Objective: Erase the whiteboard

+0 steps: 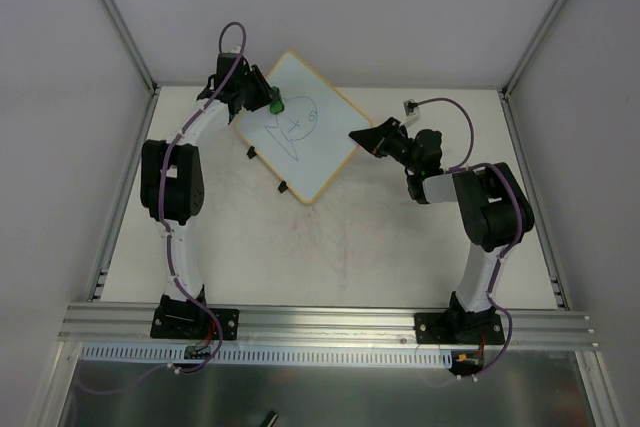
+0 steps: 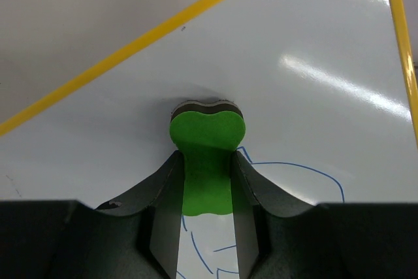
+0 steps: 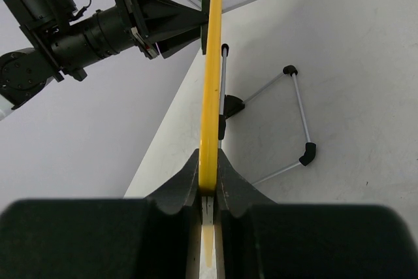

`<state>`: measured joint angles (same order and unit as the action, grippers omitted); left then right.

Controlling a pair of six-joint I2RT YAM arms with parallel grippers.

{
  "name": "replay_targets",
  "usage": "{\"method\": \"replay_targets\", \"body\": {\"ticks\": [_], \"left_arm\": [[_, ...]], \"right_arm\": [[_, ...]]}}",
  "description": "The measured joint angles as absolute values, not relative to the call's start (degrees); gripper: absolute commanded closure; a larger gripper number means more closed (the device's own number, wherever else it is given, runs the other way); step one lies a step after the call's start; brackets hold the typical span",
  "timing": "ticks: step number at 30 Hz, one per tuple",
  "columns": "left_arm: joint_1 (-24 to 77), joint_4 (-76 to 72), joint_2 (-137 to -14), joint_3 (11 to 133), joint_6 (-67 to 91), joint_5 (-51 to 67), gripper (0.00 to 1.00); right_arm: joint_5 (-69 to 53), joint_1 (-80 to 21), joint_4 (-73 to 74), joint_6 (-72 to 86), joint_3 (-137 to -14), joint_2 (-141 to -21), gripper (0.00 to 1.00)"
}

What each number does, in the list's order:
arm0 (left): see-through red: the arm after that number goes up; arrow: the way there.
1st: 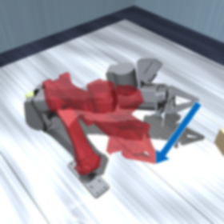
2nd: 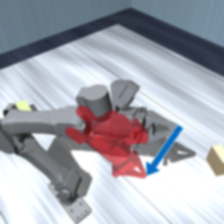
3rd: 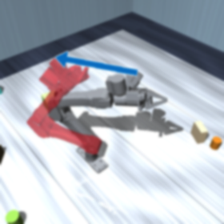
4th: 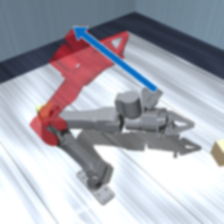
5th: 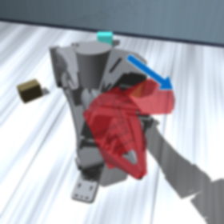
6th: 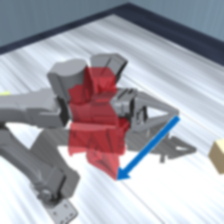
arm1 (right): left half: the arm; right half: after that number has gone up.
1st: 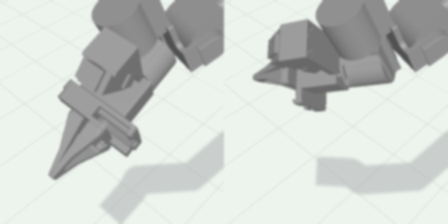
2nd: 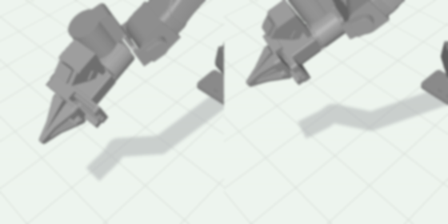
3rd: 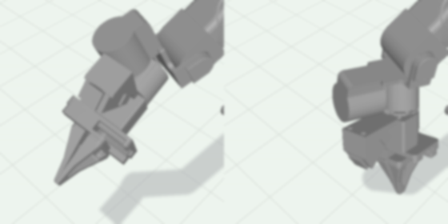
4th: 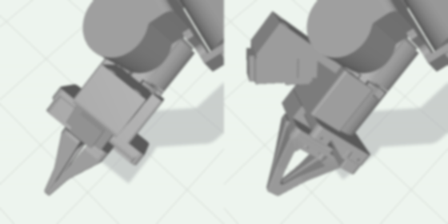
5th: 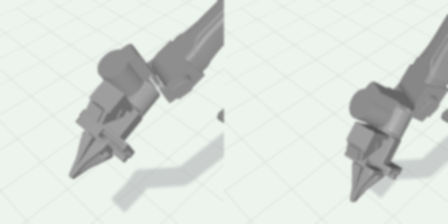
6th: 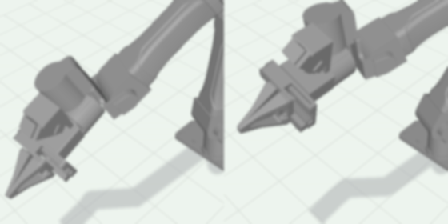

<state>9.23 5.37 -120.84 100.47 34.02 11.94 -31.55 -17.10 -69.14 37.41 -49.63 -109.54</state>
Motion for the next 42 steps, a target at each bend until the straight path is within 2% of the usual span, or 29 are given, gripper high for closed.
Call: {"method": "replay_targets", "body": {"ticks": [12, 24, 42], "left_arm": [[5.54, 3.27, -121.69, 95.37, 34.15, 11.49, 1.00], [6.00, 3.44, -121.84, 96.31, 33.69, 11.49, 1.00], [19.27, 2.70, -123.92, 108.01, 23.16, 10.85, 1.00]], "right_arm": [[-31.29, -17.12, -68.69, 37.47, -49.63, -109.54, 1.00], [-31.31, -17.12, -68.69, 37.47, -49.63, -109.54, 1.00], [-31.09, -17.12, -68.07, 37.85, -49.63, -109.54, 1.00]]}}
